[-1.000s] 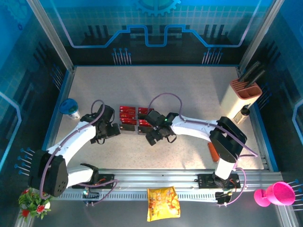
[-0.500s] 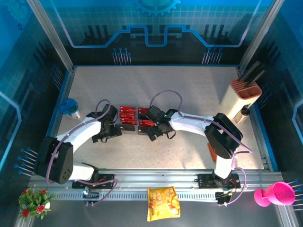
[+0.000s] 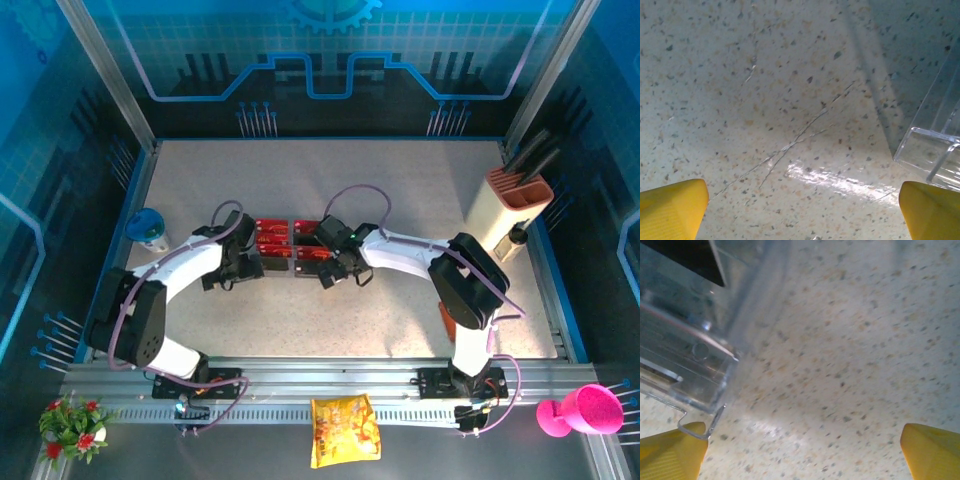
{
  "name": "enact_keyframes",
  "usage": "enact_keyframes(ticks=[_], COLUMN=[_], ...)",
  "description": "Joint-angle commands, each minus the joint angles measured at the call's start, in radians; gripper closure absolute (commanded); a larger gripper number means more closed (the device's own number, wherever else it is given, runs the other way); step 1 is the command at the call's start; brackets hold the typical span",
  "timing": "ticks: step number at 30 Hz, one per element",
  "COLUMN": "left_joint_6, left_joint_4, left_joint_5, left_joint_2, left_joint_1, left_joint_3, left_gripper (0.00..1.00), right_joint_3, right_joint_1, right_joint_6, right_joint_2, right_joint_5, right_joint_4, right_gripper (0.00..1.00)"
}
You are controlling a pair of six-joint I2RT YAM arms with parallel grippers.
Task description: Put the credit cards into the card holder
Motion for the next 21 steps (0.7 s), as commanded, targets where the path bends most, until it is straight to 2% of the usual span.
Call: enact_keyframes(ticks=[1,12,15,21], left_joint_6=[0.02,0.067,0.069,0.018], left_joint_4=[0.019,0.044,0.041,0.075], left_joint_5=[0.0,0.003,0.044,0.154], left_joint_2=[0.045,0.161,0.126,-0.051], left_joint_1=[-0.012,-0.032,-0.035,-0.035], left_joint_3=[0.047,0.173,0.172,0.095], left_gripper=[0.01,0.01,0.01,0.01], right_joint_3=[0.035,0.087,0.07,0.008], right_joint_1=[-0.039,-0.152,-0.165,-0.192], right_joint_6=[0.012,-0.046,-0.062,-0.012], right_joint_2=[0.026,0.046,0.002,-0.134], right_joint_5=[0.034,0.023,0.001,-0.033], right_joint_4=[-0.017,-0.029,-0.031,-0.057], right_gripper=[0.0,0.0,0.0,0.0])
